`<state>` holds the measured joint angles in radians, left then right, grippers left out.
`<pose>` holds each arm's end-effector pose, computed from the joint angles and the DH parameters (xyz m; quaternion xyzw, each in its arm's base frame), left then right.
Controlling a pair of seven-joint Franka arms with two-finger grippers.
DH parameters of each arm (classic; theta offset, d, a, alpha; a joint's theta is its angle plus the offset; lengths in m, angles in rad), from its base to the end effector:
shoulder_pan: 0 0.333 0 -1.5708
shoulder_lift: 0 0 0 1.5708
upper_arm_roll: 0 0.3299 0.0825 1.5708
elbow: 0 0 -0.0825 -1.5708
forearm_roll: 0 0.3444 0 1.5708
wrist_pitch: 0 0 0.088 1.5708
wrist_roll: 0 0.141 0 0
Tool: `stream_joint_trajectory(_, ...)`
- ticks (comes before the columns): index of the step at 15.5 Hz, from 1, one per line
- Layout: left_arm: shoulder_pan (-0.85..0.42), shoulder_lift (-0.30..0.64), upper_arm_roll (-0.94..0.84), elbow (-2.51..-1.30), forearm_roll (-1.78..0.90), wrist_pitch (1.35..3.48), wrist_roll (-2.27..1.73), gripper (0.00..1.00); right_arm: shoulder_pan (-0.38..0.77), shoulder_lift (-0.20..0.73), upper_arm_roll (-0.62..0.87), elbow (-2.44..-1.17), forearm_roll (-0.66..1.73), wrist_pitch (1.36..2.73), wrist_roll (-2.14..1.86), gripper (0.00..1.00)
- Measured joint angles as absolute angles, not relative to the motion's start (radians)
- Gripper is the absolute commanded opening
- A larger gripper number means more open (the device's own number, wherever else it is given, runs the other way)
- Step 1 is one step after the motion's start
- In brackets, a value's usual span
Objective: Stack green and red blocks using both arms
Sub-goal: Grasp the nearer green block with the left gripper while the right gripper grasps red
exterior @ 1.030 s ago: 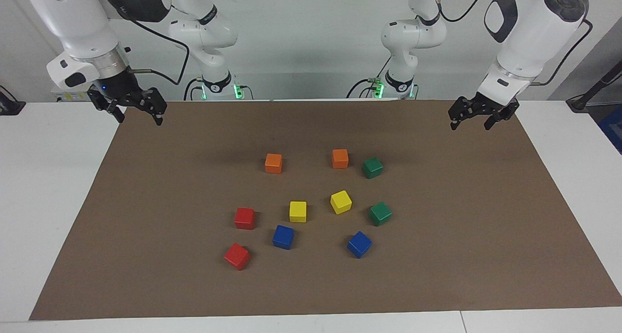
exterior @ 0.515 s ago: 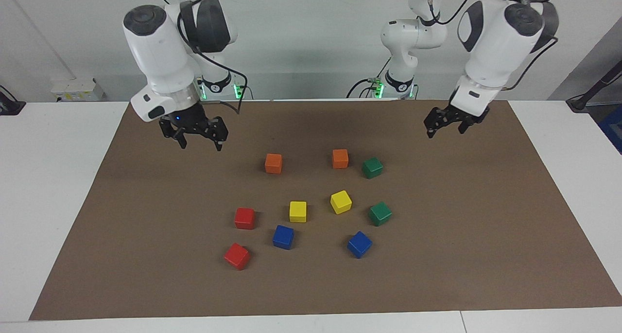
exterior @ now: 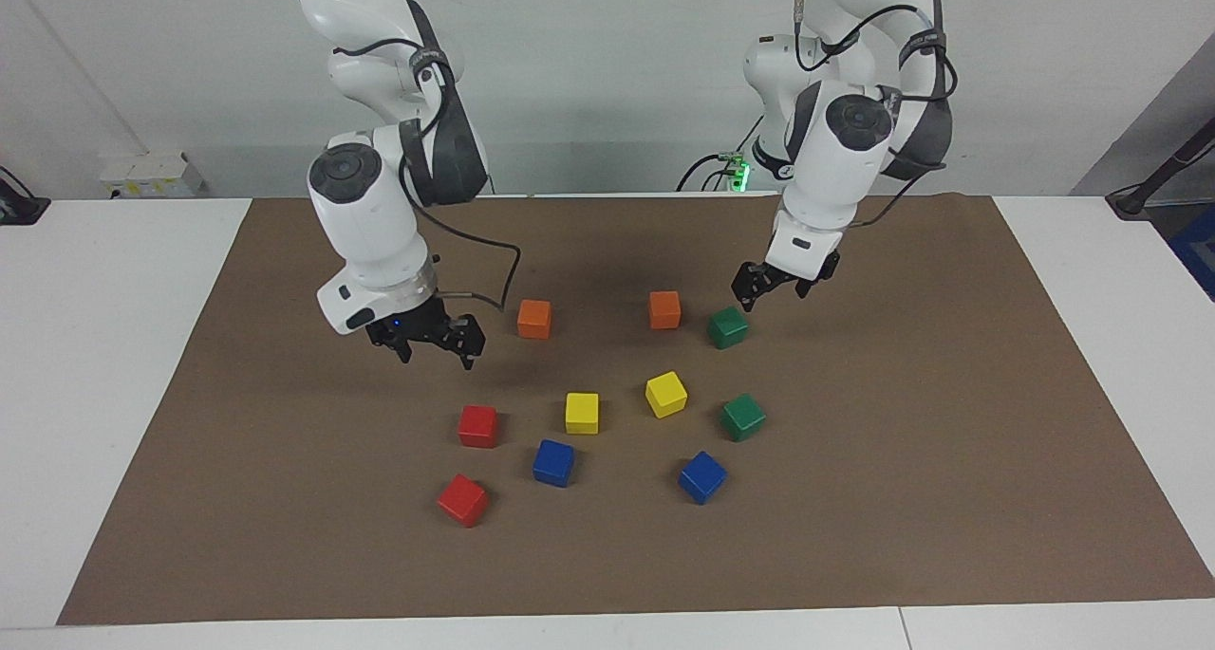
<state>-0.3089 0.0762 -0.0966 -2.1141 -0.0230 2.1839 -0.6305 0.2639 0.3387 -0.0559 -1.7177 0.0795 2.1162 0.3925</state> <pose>0.4800 -0.2071 0.3815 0.9928 0.1190 -0.0091 0.0098 0.6115 0.1383 0.3939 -0.9932 0.1097 -0.0214 0.0332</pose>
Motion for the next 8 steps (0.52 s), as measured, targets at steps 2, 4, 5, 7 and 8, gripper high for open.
stream_joint_trajectory(2, -0.314, 0.094, -0.097, -2.139, -0.023, 2.226, -0.675, 1.00, 0.268, 0.369, -0.056, -1.712, 0.079, 2.143, 0.393, 1.00)
stream_joint_trajectory(4, -0.315, 0.109, -0.097, -2.142, -0.023, 2.247, -0.732, 1.00, 0.275, 0.397, -0.056, -1.709, 0.079, 2.170, 0.393, 1.00)
stream_joint_trajectory(5, -0.317, 0.115, -0.097, -2.146, -0.023, 2.259, -0.747, 1.00, 0.281, 0.410, -0.056, -1.707, 0.075, 2.183, 0.393, 1.00)
stream_joint_trajectory(7, -0.329, 0.122, -0.097, -2.166, -0.023, 2.293, -0.765, 1.00, 0.289, 0.434, -0.056, -1.703, 0.040, 2.209, 0.393, 1.00)
stream_joint_trajectory(8, -0.337, 0.127, -0.096, -2.177, -0.023, 2.309, -0.778, 1.00, 0.290, 0.443, -0.056, -1.702, 0.025, 2.219, 0.393, 1.00)
